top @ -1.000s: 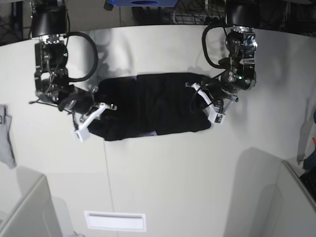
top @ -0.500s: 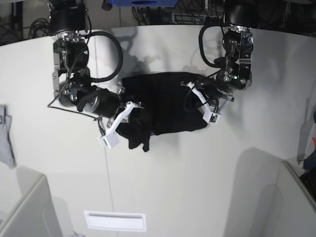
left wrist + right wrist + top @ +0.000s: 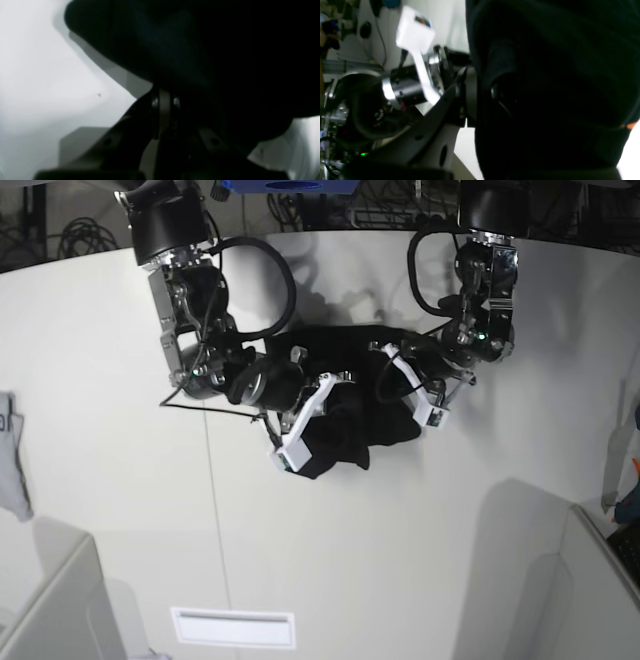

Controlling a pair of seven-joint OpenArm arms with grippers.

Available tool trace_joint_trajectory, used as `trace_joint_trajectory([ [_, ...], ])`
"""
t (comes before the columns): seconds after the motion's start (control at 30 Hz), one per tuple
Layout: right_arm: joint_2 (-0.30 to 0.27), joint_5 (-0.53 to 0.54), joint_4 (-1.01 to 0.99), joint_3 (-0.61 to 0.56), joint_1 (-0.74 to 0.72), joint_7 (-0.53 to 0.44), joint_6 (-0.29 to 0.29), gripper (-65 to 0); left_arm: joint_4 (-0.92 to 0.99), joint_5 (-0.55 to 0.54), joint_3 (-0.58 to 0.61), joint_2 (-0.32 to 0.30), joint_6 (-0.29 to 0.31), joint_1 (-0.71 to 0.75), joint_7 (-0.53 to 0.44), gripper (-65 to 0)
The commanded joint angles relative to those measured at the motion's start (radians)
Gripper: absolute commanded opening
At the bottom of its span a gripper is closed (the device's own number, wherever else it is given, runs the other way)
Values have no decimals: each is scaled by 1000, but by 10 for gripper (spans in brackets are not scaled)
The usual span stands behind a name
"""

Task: Fold the T-shirt properly
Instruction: 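Grasp both ends of the folded shirt and push them together, then fold the shirt's end over with the right gripper and flatten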

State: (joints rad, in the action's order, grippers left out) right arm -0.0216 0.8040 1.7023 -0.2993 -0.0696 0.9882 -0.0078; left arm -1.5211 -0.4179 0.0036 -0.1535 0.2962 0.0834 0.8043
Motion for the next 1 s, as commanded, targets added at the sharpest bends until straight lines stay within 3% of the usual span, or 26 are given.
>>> trace_joint_trajectory([
  [0.0,5,12,-9,1,-20,-24,9,-650,-2,38,-4,-7,-12,9,46,-650],
  [0.27,18,12,-103,-120,-43,-113,10,-650,-9,37,-4,-24,-12,17,54,-650],
  [0.5,18,12,-153,-128,-55,-139,10,-650,-97,38,-32,-50,-12,32,129,-650],
  [0.73,18,10,-161,-127,-55,-142,9,-650,-223,37,-222,-54,-10,102,283,-650],
  [0.93,19,10,-163,-125,-55,-140,7,-650,-356,35,-366,-119,-10,218,318,-650],
  [0.97,19,10,-163,-125,-55,-140,7,-612,-361,35,-391,-126,-10,238,318,-650],
])
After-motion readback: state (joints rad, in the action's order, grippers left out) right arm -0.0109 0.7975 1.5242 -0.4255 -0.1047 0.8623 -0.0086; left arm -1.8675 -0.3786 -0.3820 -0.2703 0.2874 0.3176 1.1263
